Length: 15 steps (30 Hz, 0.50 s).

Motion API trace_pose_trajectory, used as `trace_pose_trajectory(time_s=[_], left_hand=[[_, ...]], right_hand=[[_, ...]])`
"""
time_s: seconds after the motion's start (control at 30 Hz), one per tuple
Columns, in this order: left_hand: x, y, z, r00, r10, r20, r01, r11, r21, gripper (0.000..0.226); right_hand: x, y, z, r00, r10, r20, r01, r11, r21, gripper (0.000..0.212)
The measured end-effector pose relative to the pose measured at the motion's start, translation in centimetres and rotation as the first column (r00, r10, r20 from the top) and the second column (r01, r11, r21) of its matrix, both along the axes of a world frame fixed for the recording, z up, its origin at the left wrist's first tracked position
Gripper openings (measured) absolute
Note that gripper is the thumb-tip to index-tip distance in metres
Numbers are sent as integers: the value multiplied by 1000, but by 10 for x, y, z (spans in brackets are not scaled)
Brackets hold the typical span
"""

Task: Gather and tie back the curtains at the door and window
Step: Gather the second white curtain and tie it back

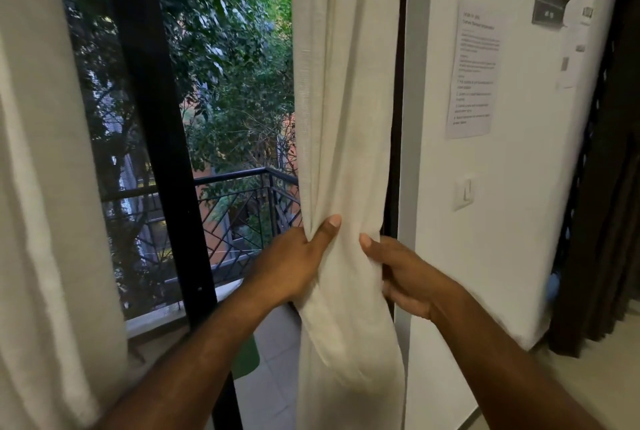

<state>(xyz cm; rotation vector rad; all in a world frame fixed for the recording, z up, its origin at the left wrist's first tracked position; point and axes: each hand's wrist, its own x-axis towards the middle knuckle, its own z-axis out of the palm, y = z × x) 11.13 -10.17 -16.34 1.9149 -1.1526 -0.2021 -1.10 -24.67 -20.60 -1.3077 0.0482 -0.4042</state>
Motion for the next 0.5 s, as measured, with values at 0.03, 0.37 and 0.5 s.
trace_pose_trajectory(time_s=[0.03, 0.37, 0.5], left_hand=[[1, 1, -1, 1000, 9, 12, -9, 1000, 19, 70], [-28, 12, -30, 990, 68, -126, -94, 971, -218, 44], [-46, 20, -42, 996, -82, -26, 74, 972, -222, 17]], right_hand=[[-2, 1, 4, 997, -75, -14, 73, 994, -76, 56], [-3, 4, 2, 943, -328, 45, 331, 927, -177, 19], [4, 12, -1, 907, -415, 70, 417, 866, -275, 14]])
